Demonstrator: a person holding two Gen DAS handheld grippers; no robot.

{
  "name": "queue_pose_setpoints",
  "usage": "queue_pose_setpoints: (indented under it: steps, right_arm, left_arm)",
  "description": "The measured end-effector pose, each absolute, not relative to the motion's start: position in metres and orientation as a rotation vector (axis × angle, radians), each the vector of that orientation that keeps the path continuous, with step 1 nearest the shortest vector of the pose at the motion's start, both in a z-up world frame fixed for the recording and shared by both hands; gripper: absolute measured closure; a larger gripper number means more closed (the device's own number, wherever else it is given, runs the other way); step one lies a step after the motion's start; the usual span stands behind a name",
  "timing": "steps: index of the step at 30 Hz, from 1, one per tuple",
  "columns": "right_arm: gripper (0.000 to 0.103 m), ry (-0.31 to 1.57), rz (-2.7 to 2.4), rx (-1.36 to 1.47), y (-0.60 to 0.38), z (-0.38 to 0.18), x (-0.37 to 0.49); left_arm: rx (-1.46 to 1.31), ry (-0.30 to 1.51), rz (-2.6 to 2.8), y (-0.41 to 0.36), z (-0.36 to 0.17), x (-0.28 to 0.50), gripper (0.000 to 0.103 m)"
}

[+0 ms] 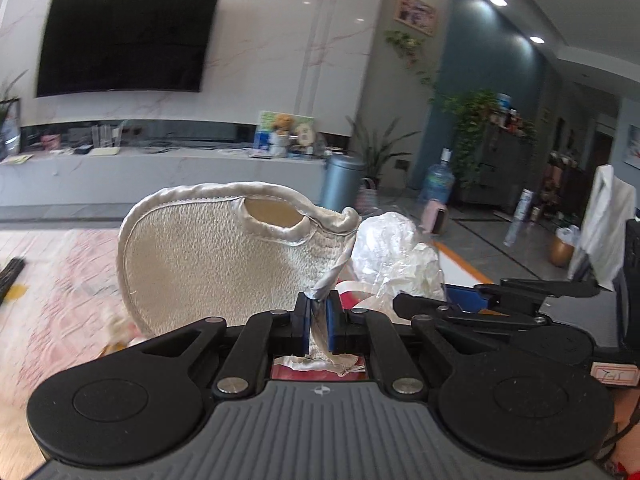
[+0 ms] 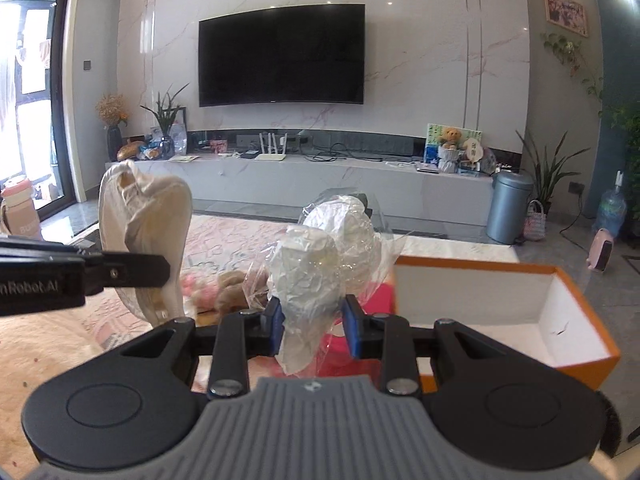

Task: Organize soft objects
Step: 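Lift the bath mitt with the left gripper and release it into the orange box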

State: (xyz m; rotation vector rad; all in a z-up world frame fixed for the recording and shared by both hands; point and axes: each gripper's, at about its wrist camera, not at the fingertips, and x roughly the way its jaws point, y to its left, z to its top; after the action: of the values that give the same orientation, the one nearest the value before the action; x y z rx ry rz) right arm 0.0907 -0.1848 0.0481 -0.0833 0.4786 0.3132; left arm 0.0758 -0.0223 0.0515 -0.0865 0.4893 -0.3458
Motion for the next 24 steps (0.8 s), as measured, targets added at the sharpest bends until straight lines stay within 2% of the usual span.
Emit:
queue_pose_setpoints:
  steps: [13,24]
  right_arm:
    - [0.074,0.579,0.16,-0.244,-0.272,0.063,0.159]
    - [0.073,0.804,0.182,-0.299,-0.306,0.018,0.239]
  left_arm:
    - [0.343,0.543,-0.677,-0.158,0.051,0.17,0.095]
    - [0.508,0.799,-0.79,-0.208,-0.027,0.237,0.095]
